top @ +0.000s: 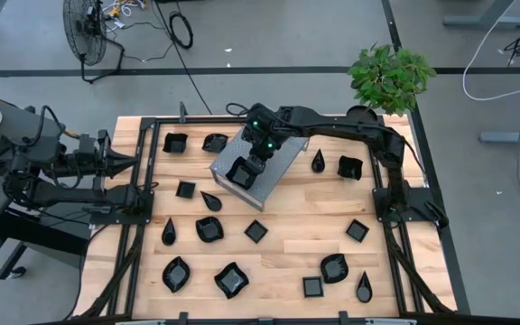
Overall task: Pick & Place Mini shaped plates
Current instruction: Put the black distorted square plate on the shelf, then stack the black distorted square plate on top of the black distorted square plate on the shelf
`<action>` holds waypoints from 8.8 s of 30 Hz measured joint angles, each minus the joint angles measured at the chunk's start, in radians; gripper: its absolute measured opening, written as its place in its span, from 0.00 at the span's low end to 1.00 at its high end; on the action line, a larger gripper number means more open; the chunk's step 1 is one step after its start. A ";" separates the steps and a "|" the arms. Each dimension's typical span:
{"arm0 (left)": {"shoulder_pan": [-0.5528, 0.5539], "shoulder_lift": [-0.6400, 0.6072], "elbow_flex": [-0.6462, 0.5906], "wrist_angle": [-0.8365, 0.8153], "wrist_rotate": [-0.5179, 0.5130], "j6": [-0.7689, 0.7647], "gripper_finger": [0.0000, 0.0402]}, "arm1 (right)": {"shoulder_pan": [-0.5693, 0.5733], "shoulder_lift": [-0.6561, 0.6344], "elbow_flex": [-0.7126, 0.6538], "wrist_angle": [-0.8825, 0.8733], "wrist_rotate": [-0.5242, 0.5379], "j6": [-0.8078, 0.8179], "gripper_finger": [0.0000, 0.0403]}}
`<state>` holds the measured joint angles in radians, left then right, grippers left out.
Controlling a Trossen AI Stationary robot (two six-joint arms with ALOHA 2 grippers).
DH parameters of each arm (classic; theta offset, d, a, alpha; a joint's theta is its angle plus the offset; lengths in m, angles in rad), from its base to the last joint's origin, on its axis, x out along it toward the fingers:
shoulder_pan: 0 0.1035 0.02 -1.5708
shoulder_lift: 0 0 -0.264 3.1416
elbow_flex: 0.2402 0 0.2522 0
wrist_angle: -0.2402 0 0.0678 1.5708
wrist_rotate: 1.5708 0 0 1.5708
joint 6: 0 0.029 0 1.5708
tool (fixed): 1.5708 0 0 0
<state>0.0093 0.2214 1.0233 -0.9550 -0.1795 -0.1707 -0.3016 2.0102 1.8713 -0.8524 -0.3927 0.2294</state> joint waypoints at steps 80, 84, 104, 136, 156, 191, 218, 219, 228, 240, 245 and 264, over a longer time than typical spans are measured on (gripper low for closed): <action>0.000 0.000 0.000 0.000 0.000 0.000 0.01 | 0.020 -0.001 -0.001 -0.016 0.097 0.077 0.15; 0.000 0.000 0.000 0.000 0.000 0.000 0.01 | 0.020 -0.001 -0.001 -0.016 0.097 0.077 0.20; 0.000 0.000 0.000 0.000 0.000 0.000 0.01 | 0.055 -0.162 -0.002 -0.180 0.190 0.050 0.35; 0.000 0.000 0.001 0.000 0.000 0.000 0.01 | 0.285 -0.613 -0.911 -0.075 0.419 0.270 0.35; 0.000 0.000 0.001 0.000 0.000 0.000 0.01 | 0.087 -0.625 -0.951 -0.326 0.673 0.095 0.35; 0.000 0.000 0.000 0.000 0.000 0.000 0.01 | 0.001 -0.393 -0.951 -0.282 0.636 -0.002 0.51; 0.000 0.000 0.000 0.000 0.000 0.000 0.01 | 0.279 -0.715 -0.952 -0.401 0.568 0.904 0.51; 0.000 0.000 0.000 0.000 0.000 0.000 0.01 | 0.283 -0.715 -0.952 -0.401 0.587 0.953 0.51; 0.000 0.000 0.000 0.000 0.000 0.000 0.01 | 0.254 -0.770 -1.101 -0.373 0.673 1.295 0.51; 0.000 0.000 0.000 0.000 0.000 0.000 0.01 | 0.219 -0.804 -1.147 -0.409 0.868 1.607 0.51; 0.000 0.000 0.000 0.000 0.000 0.000 0.01 | 0.185 -0.781 -1.147 -0.409 0.867 1.610 0.51; 0.000 0.000 0.000 0.000 0.000 0.000 0.01 | 0.125 -0.681 -1.149 -0.088 0.848 1.121 0.51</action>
<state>0.0092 0.2214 1.0233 -0.9546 -0.1799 -0.1707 -0.1767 1.3290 0.7223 -0.9408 0.4553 1.3501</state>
